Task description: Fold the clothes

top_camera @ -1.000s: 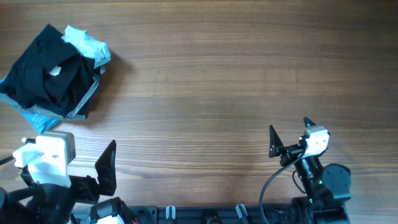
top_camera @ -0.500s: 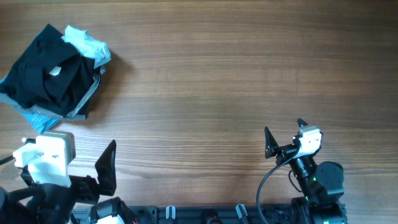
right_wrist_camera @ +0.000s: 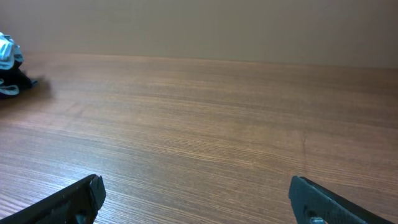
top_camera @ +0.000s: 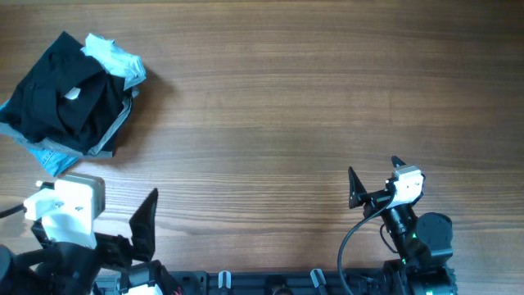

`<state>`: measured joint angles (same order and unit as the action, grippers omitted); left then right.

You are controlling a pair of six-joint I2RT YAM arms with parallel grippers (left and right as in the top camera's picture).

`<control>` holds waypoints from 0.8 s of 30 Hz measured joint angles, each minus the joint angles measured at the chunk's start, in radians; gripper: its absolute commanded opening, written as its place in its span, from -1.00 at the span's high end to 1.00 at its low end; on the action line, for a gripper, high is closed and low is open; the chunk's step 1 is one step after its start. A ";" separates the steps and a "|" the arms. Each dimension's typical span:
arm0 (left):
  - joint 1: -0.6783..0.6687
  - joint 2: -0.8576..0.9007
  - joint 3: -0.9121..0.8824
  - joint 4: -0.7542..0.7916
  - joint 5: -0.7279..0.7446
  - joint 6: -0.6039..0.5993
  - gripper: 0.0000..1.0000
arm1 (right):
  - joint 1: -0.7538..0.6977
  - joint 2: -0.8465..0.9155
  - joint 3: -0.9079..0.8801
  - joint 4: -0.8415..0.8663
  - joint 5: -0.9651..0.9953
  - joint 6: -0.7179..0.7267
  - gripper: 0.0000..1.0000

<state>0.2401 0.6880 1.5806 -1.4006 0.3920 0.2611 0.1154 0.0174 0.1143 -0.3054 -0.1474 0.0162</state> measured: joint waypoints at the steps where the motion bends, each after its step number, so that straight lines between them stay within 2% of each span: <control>1: 0.000 -0.002 0.000 0.016 -0.010 0.001 -1.00 | 0.000 0.000 0.000 0.000 0.000 0.000 -0.99; 4: -0.024 -0.026 -0.031 0.123 -0.026 0.006 -1.00 | 0.000 0.000 0.000 0.000 0.000 0.000 -0.99; 7: -0.066 -0.096 -0.167 0.256 -0.012 0.007 -1.00 | 0.000 0.000 0.000 0.000 0.000 0.000 -0.99; 10: -0.085 -0.226 -0.439 0.480 0.024 -0.012 -1.00 | 0.000 -0.001 0.000 0.002 0.000 0.000 -0.99; 15: -0.091 -0.494 -0.911 0.762 0.067 -0.047 -1.00 | 0.000 -0.002 -0.001 0.003 0.001 -0.003 -0.99; 18: -0.108 -0.592 -1.094 0.931 0.101 -0.058 -1.00 | 0.000 -0.002 -0.001 0.004 0.003 -0.003 -0.99; 24: -0.159 -0.673 -1.313 1.159 0.134 -0.061 -1.00 | 0.000 -0.002 -0.001 0.004 0.003 -0.003 -0.99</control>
<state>0.0811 0.0147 0.2672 -0.2417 0.5259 0.1997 0.1154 0.0154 0.1131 -0.3016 -0.1444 0.0128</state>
